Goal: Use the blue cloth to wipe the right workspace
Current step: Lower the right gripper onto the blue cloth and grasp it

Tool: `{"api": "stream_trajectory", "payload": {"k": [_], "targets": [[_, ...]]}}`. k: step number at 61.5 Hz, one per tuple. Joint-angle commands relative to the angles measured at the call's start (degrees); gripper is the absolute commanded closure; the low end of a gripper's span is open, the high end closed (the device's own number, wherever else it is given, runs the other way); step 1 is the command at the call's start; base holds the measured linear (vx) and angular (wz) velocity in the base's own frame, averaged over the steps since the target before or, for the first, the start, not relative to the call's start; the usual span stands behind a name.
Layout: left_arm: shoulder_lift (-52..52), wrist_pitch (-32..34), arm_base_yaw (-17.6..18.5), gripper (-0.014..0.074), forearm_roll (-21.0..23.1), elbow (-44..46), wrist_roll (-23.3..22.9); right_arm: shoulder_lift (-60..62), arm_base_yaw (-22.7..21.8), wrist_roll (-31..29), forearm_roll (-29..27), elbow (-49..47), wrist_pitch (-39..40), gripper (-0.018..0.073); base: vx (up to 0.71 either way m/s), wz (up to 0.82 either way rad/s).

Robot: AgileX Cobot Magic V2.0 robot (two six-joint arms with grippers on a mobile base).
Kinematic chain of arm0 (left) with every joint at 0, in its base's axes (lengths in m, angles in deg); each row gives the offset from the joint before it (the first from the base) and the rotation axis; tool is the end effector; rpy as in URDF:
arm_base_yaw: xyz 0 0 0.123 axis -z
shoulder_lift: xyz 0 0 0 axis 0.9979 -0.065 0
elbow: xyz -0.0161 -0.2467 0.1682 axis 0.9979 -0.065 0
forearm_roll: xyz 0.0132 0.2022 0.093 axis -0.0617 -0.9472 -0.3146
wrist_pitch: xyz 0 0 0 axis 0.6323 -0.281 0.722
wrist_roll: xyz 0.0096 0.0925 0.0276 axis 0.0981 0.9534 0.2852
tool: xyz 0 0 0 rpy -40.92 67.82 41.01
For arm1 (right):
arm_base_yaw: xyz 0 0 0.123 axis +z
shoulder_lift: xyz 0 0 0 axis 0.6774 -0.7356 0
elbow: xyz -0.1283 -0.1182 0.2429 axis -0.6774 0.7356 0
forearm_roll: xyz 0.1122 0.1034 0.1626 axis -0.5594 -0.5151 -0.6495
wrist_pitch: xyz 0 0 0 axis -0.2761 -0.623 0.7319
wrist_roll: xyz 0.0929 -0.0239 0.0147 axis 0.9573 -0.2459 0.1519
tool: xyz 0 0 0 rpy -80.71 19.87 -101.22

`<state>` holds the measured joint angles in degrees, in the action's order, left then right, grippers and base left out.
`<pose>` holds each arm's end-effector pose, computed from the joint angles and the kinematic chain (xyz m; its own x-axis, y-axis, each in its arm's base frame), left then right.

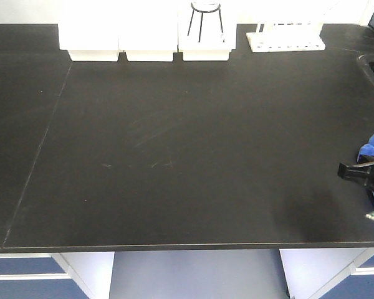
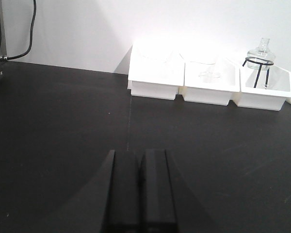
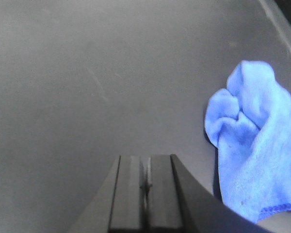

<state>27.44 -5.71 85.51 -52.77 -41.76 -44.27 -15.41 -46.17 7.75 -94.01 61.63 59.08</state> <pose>0.0191 0.0011 0.1908 -0.0731 -0.1251 -0.9894 -0.0308 0.9919 -0.1232 0.1663 -0.0100 0.2329 -0.5915 0.1305 -0.7956 0.1155 0.9904 0.0765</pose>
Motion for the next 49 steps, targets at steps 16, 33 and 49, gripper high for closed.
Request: {"api": "stream_trajectory", "payload": {"k": [16, 33, 49], "targets": [[0.85, 4.68, 0.05, 0.0602, 0.36, -1.76, -0.49, -7.37, -3.98, -4.76, -7.77, -2.04, 19.69, 0.0114, 0.0, 0.0], [0.85, 4.68, 0.05, 0.0602, 0.36, -1.76, -0.49, -14.66, -19.71, -14.99, -10.15, -8.81, 4.51, 0.0119, 0.0, 0.0], [0.85, 4.68, 0.05, 0.0602, 0.36, -1.76, -0.49, -26.19, -23.01, -18.3, -10.74, -18.56, -1.51, 0.0119, 0.0, 0.0]]}}
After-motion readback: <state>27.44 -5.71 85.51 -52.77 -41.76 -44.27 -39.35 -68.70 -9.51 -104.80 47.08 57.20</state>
